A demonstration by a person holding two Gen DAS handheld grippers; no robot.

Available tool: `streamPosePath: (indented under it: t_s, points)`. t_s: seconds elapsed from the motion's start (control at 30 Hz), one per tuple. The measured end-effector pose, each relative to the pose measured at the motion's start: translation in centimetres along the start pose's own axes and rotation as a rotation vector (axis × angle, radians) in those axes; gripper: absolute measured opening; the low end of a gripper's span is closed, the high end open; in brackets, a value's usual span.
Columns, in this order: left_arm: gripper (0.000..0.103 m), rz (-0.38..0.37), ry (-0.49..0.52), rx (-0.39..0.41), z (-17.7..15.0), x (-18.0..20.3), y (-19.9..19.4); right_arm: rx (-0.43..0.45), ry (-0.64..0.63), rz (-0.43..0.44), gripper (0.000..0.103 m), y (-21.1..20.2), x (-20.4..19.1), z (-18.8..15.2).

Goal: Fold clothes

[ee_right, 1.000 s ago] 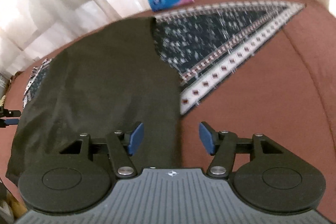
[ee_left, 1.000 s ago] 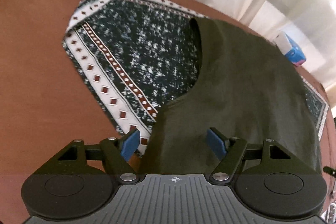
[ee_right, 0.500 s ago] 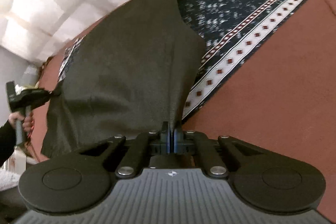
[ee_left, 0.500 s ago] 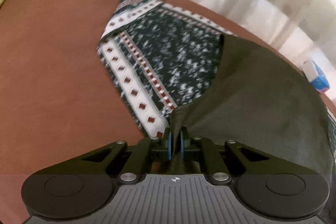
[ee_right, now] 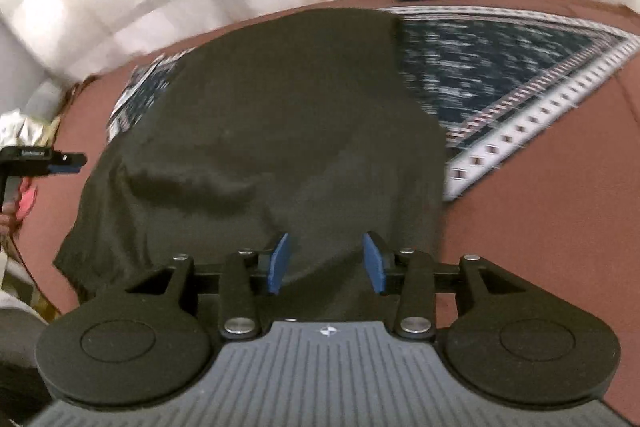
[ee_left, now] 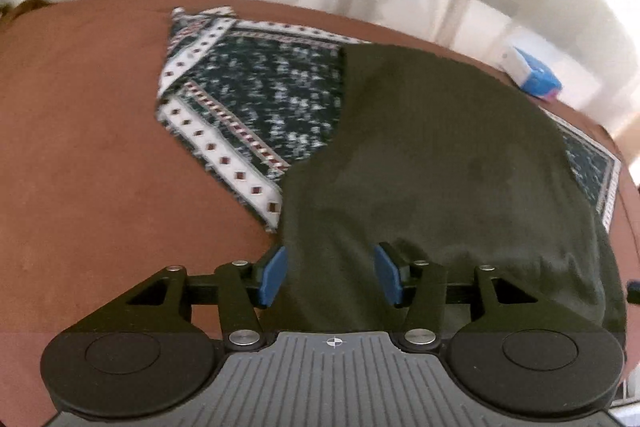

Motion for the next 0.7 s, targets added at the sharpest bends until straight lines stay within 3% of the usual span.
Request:
streamPosePath:
  t_s: [0.1,0.2,0.3,0.43,0.57,0.7]
  points:
    - [0.064,-0.047,-0.016,0.035,1.8,1.1,0.3,0.018,0.005,0.033,0.046,0.6,-0.5,1.8]
    - [0.072,-0.098,0.003,0.090,5.2,2.8,0.7,0.066,0.023,0.069,0.046,0.9,-0.2,5.5]
    - [0.079,-0.092,0.041,0.127,8.5,4.6,2.6,0.122,0.051,0.091,0.049,1.3,0.8,10.0]
    - [0.079,-0.073,0.048,0.082,11.7,5.7,6.9,0.144,0.145,0.081,0.051,3.3,3.3,14.5]
    - [0.078,-0.025,0.091,-0.002,12.0,5.9,10.1,0.102,0.139,-0.006,0.055,4.4,4.9,14.6]
    - [0.079,-0.007,0.080,-0.028,10.3,5.2,10.8,0.001,0.159,-0.030,0.060,3.7,6.8,9.7]
Point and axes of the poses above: each gripper's, at about its wrist camera, not at the fingertips, and y roughly the way its jaws point, x to its right, z to its top, the point moved 3 cm from there along y, roughly the way its jaws point, and after that the axes turned 9 degrees about -y, right-handed, at the moved point
